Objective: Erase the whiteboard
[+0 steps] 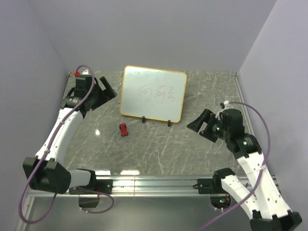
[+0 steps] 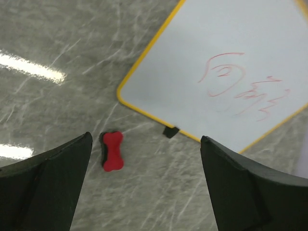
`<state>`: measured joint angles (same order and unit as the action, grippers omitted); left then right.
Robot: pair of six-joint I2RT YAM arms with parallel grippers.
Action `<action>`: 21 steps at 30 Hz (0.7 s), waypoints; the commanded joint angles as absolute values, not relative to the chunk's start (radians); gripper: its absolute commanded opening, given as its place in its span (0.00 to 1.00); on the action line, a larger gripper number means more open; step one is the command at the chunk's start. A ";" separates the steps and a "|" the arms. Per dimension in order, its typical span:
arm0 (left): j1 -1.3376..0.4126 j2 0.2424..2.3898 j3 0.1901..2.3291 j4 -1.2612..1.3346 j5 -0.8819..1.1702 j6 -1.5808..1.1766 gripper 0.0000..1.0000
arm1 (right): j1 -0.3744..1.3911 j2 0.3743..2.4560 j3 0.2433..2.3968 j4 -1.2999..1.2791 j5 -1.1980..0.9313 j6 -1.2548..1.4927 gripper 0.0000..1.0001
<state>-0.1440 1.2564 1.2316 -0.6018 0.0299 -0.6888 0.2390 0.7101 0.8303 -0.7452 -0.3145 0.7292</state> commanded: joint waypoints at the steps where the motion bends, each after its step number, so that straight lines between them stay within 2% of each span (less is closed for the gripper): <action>1: -0.161 1.325 1.223 -0.631 -0.066 -0.643 1.00 | 0.239 0.813 0.946 -0.684 -0.258 0.678 0.94; 6: -0.176 1.451 1.221 -0.644 -0.069 -0.658 0.99 | 0.222 0.966 1.012 -0.634 -0.253 0.689 0.96; 12: -0.236 1.600 1.195 -0.635 -0.070 -0.627 0.98 | 0.216 1.161 1.081 -0.611 -0.284 0.674 0.92; 21: -0.344 1.647 1.117 -0.609 -0.115 -0.704 0.82 | 0.212 1.299 1.181 -0.630 -0.253 0.614 0.91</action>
